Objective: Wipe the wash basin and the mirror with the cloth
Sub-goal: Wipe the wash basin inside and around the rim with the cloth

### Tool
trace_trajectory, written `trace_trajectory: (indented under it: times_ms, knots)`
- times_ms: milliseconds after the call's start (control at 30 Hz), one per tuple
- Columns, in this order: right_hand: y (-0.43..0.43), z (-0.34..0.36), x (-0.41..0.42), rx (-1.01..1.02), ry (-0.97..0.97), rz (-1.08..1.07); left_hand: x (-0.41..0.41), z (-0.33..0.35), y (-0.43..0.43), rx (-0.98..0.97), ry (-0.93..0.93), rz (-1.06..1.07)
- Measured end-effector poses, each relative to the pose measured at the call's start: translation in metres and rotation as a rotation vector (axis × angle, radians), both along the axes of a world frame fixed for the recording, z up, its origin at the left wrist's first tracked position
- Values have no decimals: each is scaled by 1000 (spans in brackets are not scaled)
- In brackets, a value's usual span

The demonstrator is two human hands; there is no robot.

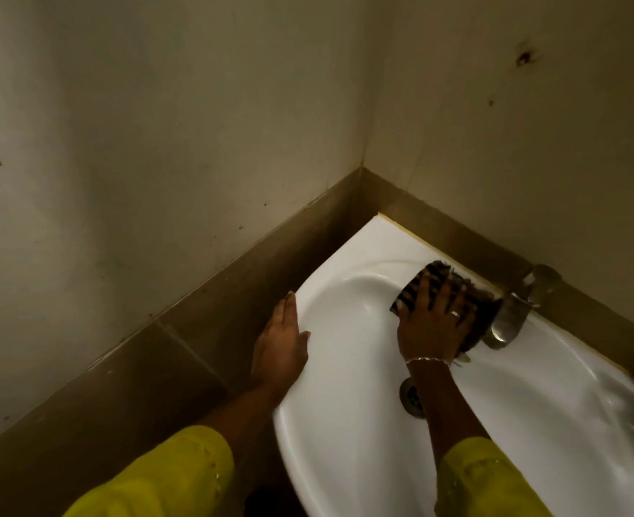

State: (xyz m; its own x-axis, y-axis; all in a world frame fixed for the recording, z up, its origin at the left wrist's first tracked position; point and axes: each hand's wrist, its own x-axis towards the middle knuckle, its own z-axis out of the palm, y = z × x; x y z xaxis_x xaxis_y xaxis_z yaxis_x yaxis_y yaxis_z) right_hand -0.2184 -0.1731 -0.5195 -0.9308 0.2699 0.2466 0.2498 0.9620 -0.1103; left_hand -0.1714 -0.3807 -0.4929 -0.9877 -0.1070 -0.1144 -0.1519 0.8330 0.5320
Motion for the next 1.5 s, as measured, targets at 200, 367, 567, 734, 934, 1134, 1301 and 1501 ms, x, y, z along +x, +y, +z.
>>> trace_trajectory:
  times_ms: [200, 367, 567, 734, 934, 1134, 1301, 1501]
  knots:
    - [-52, 7, -44, -59, -78, 173, 2, 3, 0, -4, 19, 12]
    - [-91, 16, -52, -174, -135, 335, 1, -1, 0, 150, 94, 76]
    - [-137, 13, -16, -387, -191, 459, 6, 2, -2, 455, 158, 204]
    - [-152, 22, 21, -540, -205, 510, 14, -5, -12, 813, 121, 385]
    - [-176, 35, -6, -475, -308, 104, 14, -9, -21, 1006, 2, 429]
    - [-198, 32, 3, -512, -357, -44, -3, -10, -48, 1133, -179, 462]
    - [-205, 26, 32, -514, -365, -31, -3, -7, -55, 1132, -186, 330]
    - [-195, 21, 85, -376, -403, 159, 23, 0, -42, 970, -59, 106]
